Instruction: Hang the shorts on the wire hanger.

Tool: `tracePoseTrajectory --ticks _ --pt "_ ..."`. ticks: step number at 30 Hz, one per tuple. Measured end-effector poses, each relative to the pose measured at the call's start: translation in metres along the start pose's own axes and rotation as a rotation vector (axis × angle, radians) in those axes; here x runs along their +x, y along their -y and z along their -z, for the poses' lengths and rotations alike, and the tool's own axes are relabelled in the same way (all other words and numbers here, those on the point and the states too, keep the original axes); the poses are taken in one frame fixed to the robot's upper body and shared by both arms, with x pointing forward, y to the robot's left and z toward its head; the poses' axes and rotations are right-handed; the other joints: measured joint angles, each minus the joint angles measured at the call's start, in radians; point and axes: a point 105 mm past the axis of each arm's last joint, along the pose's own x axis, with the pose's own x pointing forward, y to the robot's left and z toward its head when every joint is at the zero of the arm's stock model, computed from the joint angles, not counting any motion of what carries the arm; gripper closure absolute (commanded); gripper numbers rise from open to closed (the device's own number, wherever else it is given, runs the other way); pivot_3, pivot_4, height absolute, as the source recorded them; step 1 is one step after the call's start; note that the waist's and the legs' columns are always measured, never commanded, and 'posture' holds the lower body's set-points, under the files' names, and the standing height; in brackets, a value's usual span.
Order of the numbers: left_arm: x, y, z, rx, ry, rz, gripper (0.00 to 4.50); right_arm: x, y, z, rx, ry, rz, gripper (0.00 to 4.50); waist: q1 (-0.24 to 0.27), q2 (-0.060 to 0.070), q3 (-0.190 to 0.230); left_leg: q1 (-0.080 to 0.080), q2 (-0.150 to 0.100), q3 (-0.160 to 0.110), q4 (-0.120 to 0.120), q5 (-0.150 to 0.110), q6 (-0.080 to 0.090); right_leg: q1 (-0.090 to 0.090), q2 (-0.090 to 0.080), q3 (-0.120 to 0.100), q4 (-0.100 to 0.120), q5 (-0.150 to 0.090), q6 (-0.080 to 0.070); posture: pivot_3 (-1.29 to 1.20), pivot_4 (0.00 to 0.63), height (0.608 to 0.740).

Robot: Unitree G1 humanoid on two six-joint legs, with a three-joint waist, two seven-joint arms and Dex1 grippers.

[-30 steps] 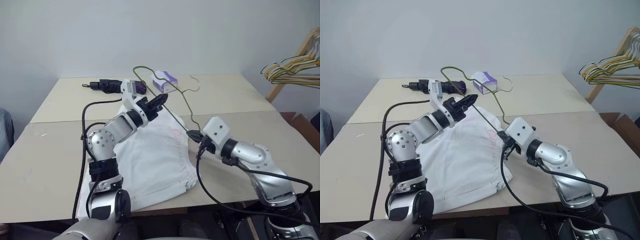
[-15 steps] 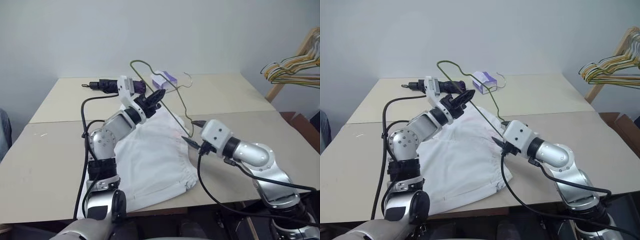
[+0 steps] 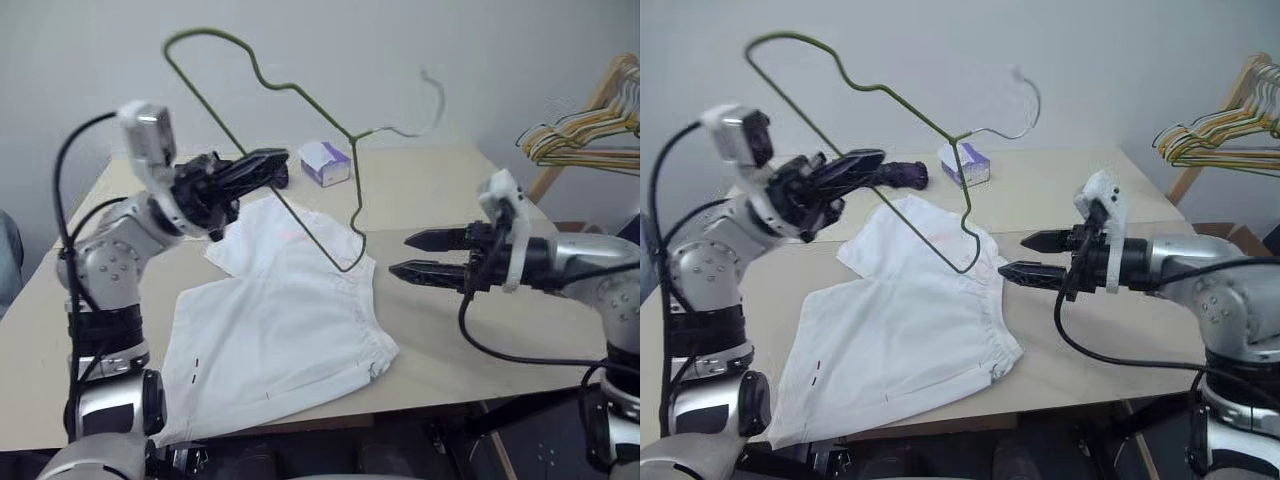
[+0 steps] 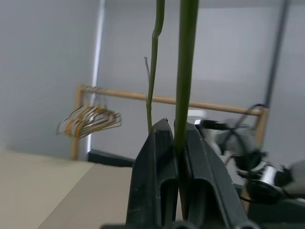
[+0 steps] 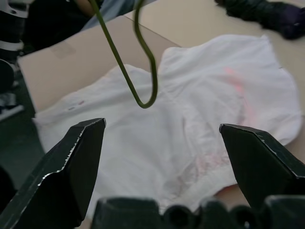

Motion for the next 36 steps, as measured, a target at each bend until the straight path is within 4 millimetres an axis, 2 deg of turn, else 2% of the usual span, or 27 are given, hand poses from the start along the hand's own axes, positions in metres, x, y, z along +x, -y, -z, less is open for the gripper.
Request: tracePoseTrajectory --ticks 4,9,14,21,24,34,36 --pt "-0.002 0.007 -0.009 0.009 0.036 0.102 4.50 0.013 -0.003 0.009 0.099 -0.013 -0.131 0.05 -0.006 0.000 0.000 -0.001 0.000 0.000 0.000 0.000 0.000 -0.001 0.000 0.001 0.000 0.000 0.001 -0.12 0.000 0.740" --pt "0.002 0.007 -0.010 0.024 0.055 0.129 4.50 0.038 -0.015 -0.002 0.028 -0.013 -0.222 0.05 -0.010 0.000 0.000 -0.001 0.000 0.000 0.000 0.000 0.000 -0.002 0.000 0.001 0.001 0.000 0.002 -0.12 0.000 0.740" --pt "0.004 0.006 -0.009 0.034 0.062 0.133 4.50 0.055 -0.019 -0.007 -0.027 -0.026 -0.241 0.05 -0.008 0.000 0.000 -0.003 0.000 0.000 0.000 0.000 0.000 -0.003 0.000 0.001 0.001 0.000 0.002 -0.12 0.000 0.740" --pt "0.007 0.005 -0.006 0.043 0.068 0.133 4.50 0.062 -0.019 -0.009 -0.069 -0.023 -0.241 0.05 -0.007 0.000 0.000 -0.003 0.000 0.000 0.000 0.000 0.000 -0.003 0.000 0.001 0.001 0.001 0.002 -0.12 0.000 0.740" --pt "0.007 0.004 -0.005 0.040 0.071 0.126 4.50 0.063 -0.017 -0.010 -0.071 -0.014 -0.236 0.58 -0.007 0.000 0.000 -0.003 0.000 0.000 0.000 0.000 0.000 -0.003 0.000 0.001 0.001 0.001 0.002 -0.12 0.000 0.740" --pt "0.008 0.000 -0.002 0.033 0.071 0.103 4.50 0.064 -0.014 -0.017 -0.094 0.003 -0.222 3.90 -0.009 0.000 0.000 -0.003 0.000 0.000 0.000 0.000 0.000 -0.003 0.000 0.001 0.001 0.001 0.002 -0.13 0.000 0.740" --pt "0.004 -0.005 -0.002 0.034 0.079 0.071 4.50 0.066 -0.017 -0.016 -0.102 -0.006 -0.237 4.43 -0.008 0.000 0.000 -0.003 0.000 0.000 0.000 0.000 0.000 -0.003 0.000 0.001 0.001 0.001 0.002 -0.13 0.000 0.740"
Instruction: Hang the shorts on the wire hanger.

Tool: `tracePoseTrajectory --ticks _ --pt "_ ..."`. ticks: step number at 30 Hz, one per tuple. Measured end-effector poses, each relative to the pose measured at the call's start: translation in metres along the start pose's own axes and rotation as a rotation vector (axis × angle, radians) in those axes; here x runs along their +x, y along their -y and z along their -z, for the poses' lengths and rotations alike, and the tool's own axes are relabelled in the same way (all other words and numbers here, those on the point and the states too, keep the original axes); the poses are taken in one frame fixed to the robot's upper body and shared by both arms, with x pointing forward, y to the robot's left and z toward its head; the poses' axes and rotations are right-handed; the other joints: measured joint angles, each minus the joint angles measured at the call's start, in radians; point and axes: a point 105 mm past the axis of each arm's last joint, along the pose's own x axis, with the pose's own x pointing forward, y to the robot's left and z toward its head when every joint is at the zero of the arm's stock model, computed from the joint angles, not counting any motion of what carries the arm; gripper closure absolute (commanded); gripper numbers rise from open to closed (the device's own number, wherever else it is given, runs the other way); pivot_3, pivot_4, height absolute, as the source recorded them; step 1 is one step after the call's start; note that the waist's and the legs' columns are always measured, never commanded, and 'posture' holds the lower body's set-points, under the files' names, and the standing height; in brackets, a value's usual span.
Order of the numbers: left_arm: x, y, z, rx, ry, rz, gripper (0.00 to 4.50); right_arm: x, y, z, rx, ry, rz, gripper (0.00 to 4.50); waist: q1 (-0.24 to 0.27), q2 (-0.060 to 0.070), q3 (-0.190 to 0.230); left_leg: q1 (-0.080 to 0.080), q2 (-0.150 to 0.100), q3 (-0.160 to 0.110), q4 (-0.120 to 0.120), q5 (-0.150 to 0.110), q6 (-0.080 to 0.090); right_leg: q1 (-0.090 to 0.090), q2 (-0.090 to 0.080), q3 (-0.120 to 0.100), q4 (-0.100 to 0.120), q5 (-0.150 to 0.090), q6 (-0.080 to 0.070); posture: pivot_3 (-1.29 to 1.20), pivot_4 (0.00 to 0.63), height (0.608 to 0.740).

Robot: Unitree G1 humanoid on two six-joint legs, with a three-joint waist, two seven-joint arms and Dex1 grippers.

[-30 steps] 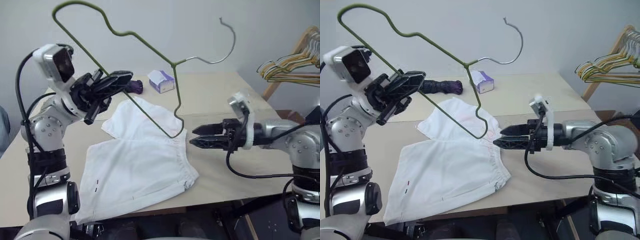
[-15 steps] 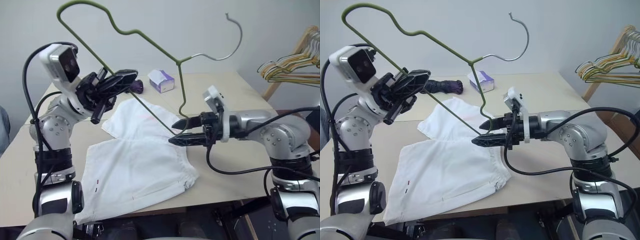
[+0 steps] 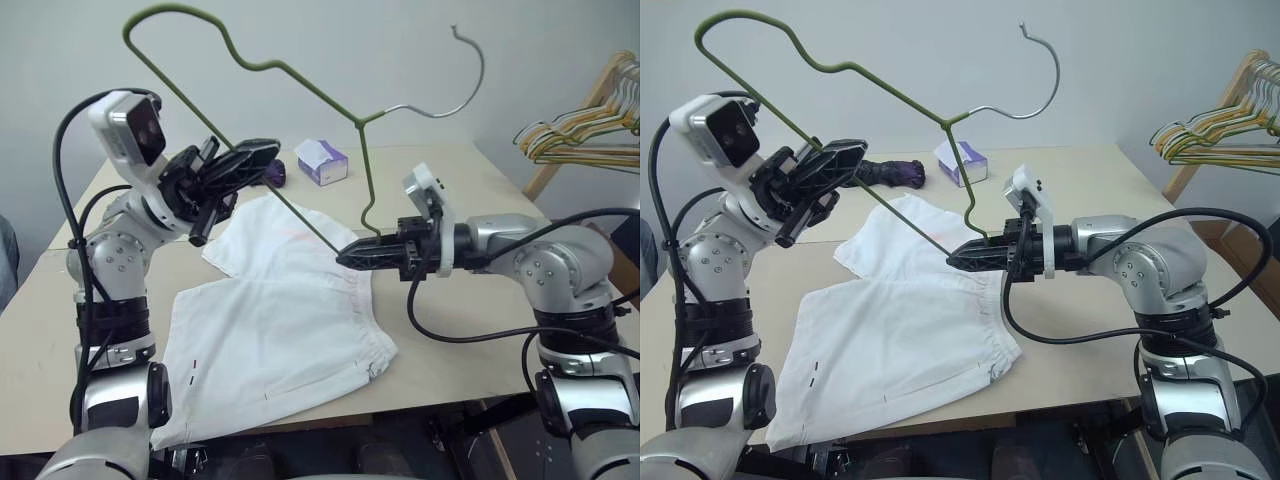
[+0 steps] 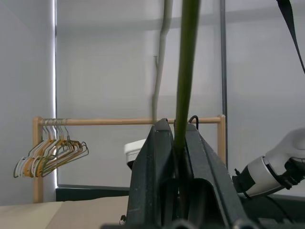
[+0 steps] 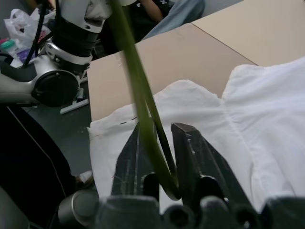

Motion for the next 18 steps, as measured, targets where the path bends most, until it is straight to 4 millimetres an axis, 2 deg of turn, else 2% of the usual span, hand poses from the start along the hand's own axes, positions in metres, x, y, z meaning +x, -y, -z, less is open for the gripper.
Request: tracePoseTrajectory --ticks 3,9,14,15,18 --pt "-0.004 -0.005 0.003 -0.013 -0.009 -0.031 3.79 0.002 -0.002 0.001 -0.009 -0.004 -0.011 4.50 0.000 0.000 0.000 0.000 0.000 0.000 0.000 0.000 0.000 0.000 0.000 0.000 0.000 0.000 0.000 -0.13 0.000 0.740" --pt "-0.004 -0.011 0.029 -0.067 -0.091 -0.078 1.75 0.003 -0.001 -0.002 -0.006 0.025 0.005 4.50 0.000 0.000 0.000 -0.001 0.000 0.000 0.000 0.000 0.000 -0.001 0.000 0.000 0.000 0.000 0.000 -0.13 0.000 0.740" --pt "-0.011 -0.022 0.046 -0.106 -0.196 -0.169 0.21 -0.004 0.006 -0.016 -0.012 0.149 0.078 4.50 -0.001 0.000 0.000 0.000 0.000 0.000 0.000 0.000 0.000 -0.001 0.000 0.000 0.001 0.000 0.000 -0.15 0.000 0.740" --pt "-0.018 -0.024 0.053 -0.109 -0.245 -0.208 0.02 -0.009 0.008 -0.018 0.006 0.174 0.102 4.50 -0.002 0.000 0.000 0.000 0.000 0.000 0.000 0.000 0.000 -0.001 0.000 0.000 0.001 0.000 0.000 -0.15 0.000 0.740" --pt "-0.047 -0.029 0.075 -0.131 -0.366 -0.331 0.02 -0.035 0.015 -0.011 0.077 0.178 0.200 4.50 -0.003 0.000 0.000 -0.002 0.000 0.001 0.000 0.000 0.000 -0.003 0.000 0.001 0.000 0.000 0.000 -0.14 0.000 0.740"
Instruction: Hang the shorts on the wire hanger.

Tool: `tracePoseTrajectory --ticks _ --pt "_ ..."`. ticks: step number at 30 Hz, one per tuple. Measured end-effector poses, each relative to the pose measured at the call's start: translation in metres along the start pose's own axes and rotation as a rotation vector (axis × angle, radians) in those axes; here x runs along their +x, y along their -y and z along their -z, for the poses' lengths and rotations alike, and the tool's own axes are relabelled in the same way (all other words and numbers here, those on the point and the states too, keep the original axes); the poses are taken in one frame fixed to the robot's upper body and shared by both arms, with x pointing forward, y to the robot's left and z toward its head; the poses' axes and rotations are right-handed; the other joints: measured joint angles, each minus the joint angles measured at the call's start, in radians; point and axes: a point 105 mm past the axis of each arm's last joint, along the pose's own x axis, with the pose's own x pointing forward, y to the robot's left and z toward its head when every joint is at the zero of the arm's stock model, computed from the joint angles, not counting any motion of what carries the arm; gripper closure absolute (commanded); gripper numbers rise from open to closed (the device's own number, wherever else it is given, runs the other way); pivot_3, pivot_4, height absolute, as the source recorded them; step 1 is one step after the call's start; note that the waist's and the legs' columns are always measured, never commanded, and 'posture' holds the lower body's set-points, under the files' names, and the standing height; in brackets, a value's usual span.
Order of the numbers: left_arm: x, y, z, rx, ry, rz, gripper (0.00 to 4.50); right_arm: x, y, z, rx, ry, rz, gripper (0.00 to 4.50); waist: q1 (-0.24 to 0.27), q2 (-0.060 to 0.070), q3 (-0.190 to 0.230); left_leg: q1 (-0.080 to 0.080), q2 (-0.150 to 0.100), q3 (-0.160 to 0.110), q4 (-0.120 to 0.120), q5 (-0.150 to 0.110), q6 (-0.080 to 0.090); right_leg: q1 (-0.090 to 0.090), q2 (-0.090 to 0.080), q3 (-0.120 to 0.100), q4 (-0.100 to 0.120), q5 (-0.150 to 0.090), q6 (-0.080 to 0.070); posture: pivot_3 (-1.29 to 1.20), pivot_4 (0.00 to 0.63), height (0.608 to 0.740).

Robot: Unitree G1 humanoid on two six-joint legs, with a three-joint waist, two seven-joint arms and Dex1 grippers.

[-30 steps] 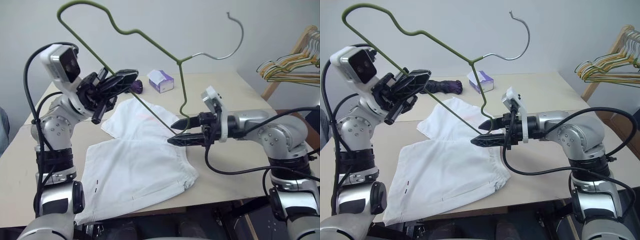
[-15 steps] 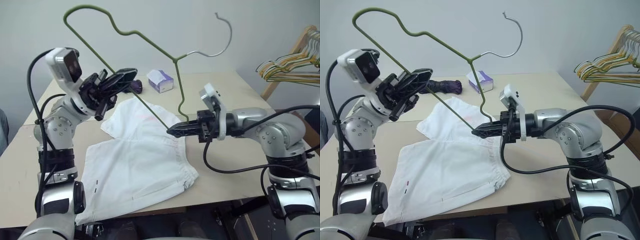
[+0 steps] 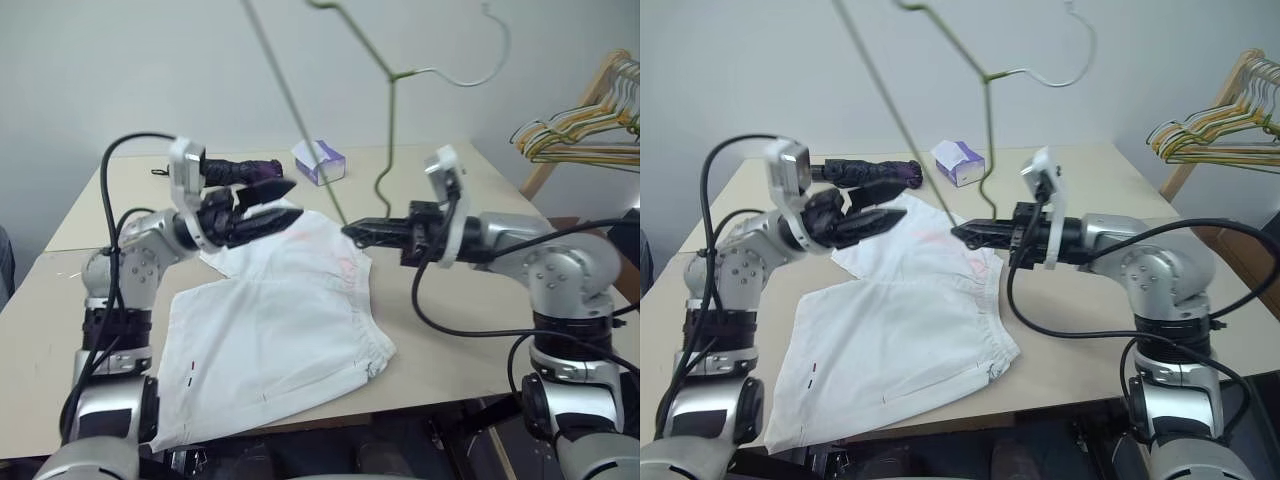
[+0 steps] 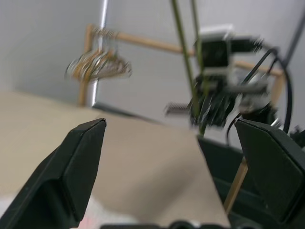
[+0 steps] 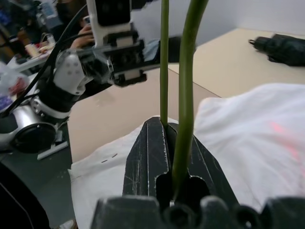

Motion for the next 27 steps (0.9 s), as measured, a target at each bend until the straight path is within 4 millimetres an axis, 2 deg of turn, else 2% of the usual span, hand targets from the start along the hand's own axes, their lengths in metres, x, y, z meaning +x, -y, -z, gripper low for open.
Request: tracePoseTrajectory --ticks 2,5,8,11,15,17,23,27 --pt "-0.008 -0.011 0.018 0.067 -0.142 -0.101 0.02 -0.021 0.004 0.016 0.060 -0.051 0.066 4.50 0.010 0.000 0.000 -0.001 0.000 -0.001 0.000 0.000 0.000 0.000 0.000 -0.001 -0.001 0.000 0.000 -0.13 0.000 0.740" --pt "-0.017 -0.025 0.039 0.176 -0.343 -0.218 0.02 -0.050 0.010 0.053 0.164 -0.166 0.170 4.50 0.017 0.000 0.000 0.000 -0.001 0.000 0.000 0.000 0.000 0.000 -0.001 -0.001 -0.001 0.000 0.000 -0.13 0.000 0.740" --pt "-0.020 -0.025 0.051 0.258 -0.447 -0.215 0.02 -0.074 0.009 0.089 0.238 -0.295 0.272 4.50 0.017 0.000 0.000 0.000 0.000 0.000 0.000 0.000 0.000 0.000 -0.001 -0.001 -0.001 0.000 -0.001 -0.13 0.000 0.740" --pt "-0.019 -0.016 0.058 0.312 -0.518 -0.153 0.02 -0.094 0.007 0.116 0.419 -0.372 0.309 4.50 0.007 0.000 0.000 0.000 0.000 0.001 0.000 0.000 0.000 0.000 -0.001 0.001 -0.001 0.000 -0.001 -0.11 0.000 0.740" --pt "-0.016 -0.007 0.061 0.319 -0.527 -0.104 0.02 -0.116 -0.005 0.138 0.726 -0.388 0.244 4.50 0.008 0.000 0.001 0.002 0.000 0.001 0.000 0.000 0.001 0.001 -0.001 0.001 -0.001 0.000 -0.001 -0.11 0.000 0.740" --pt "-0.015 -0.003 0.063 0.323 -0.531 -0.089 0.02 -0.126 -0.009 0.145 0.810 -0.396 0.230 4.50 0.009 0.000 0.001 0.001 0.000 0.000 0.000 0.000 0.001 0.001 -0.001 0.001 -0.001 0.000 0.000 -0.10 0.000 0.740" --pt "-0.013 0.002 0.065 0.342 -0.545 -0.070 0.02 -0.143 -0.012 0.169 0.933 -0.421 0.220 4.50 0.011 0.000 0.001 0.002 0.000 0.000 0.000 0.000 0.001 0.002 0.000 0.001 -0.002 0.000 0.001 -0.10 0.000 0.740" --pt "-0.013 0.004 0.068 0.335 -0.550 -0.063 0.02 -0.146 -0.008 0.181 0.961 -0.430 0.218 4.50 0.011 -0.001 0.001 0.002 0.000 0.000 0.000 0.000 0.001 0.002 0.000 0.001 -0.001 0.000 0.001 -0.09 0.000 0.740"
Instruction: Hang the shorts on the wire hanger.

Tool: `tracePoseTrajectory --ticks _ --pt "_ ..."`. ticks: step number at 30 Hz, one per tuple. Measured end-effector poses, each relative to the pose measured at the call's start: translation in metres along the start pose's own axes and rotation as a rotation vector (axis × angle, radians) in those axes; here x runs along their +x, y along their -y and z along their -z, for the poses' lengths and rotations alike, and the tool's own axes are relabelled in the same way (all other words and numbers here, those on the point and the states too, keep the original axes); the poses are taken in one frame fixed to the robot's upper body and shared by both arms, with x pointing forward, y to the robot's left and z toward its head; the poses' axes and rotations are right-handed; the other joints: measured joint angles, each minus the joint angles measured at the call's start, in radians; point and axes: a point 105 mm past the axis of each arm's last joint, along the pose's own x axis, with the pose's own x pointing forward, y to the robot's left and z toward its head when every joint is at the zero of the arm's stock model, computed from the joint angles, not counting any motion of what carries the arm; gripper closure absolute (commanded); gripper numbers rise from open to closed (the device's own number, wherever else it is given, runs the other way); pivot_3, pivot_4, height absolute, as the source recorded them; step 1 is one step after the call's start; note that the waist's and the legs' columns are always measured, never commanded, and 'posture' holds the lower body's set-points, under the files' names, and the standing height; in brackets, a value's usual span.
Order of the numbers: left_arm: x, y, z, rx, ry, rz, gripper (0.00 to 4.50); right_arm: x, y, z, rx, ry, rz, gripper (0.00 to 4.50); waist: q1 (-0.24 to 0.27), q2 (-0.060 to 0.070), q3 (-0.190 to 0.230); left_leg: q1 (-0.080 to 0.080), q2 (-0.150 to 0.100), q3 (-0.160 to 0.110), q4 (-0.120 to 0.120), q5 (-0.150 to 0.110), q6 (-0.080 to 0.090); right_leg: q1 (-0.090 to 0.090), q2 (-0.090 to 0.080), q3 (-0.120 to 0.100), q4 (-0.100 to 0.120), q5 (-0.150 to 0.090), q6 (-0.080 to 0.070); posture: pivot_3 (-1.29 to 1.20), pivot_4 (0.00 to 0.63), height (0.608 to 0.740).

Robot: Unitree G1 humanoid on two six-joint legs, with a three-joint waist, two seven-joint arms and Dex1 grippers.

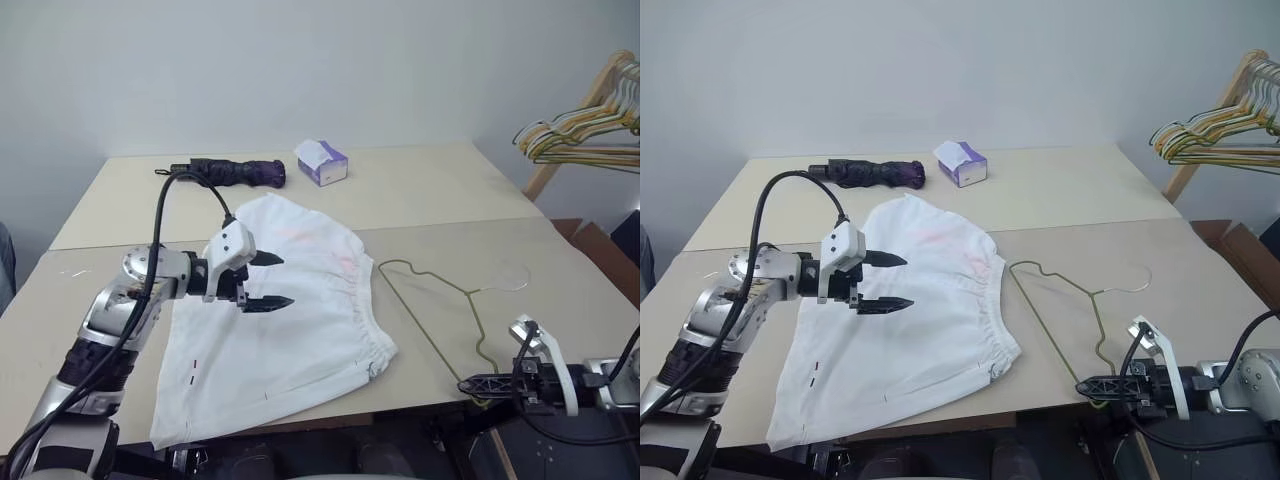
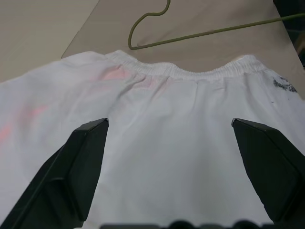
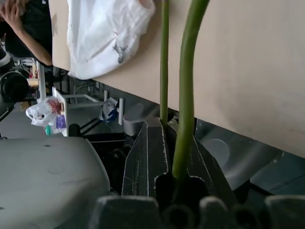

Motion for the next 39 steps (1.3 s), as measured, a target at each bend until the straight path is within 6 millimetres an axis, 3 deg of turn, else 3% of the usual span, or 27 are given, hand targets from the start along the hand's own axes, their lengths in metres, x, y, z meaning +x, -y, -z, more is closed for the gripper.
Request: tracePoseTrajectory --ticks 22,33,39 --pt "0.004 -0.002 0.008 0.009 -0.040 -0.028 0.02 0.011 0.002 -0.003 -0.078 -0.058 -0.027 4.50 0.025 0.000 0.000 0.000 0.000 0.000 0.000 0.000 0.000 0.000 0.000 0.000 0.000 0.000 0.000 -0.09 0.000 0.740" --pt "0.010 0.001 0.012 0.012 -0.051 -0.041 0.02 0.014 0.010 -0.032 -0.161 -0.150 0.057 4.50 0.031 0.000 0.000 0.000 -0.001 0.000 0.000 0.000 0.000 0.000 0.000 0.000 0.000 0.000 0.000 -0.03 0.000 0.740" --pt "0.011 0.007 0.018 0.007 -0.056 -0.052 0.02 0.012 0.008 -0.029 -0.195 -0.242 0.006 4.50 0.049 0.000 0.000 0.000 -0.001 0.001 0.001 0.000 0.000 -0.001 0.000 0.000 0.001 0.000 0.000 0.00 0.000 0.740"
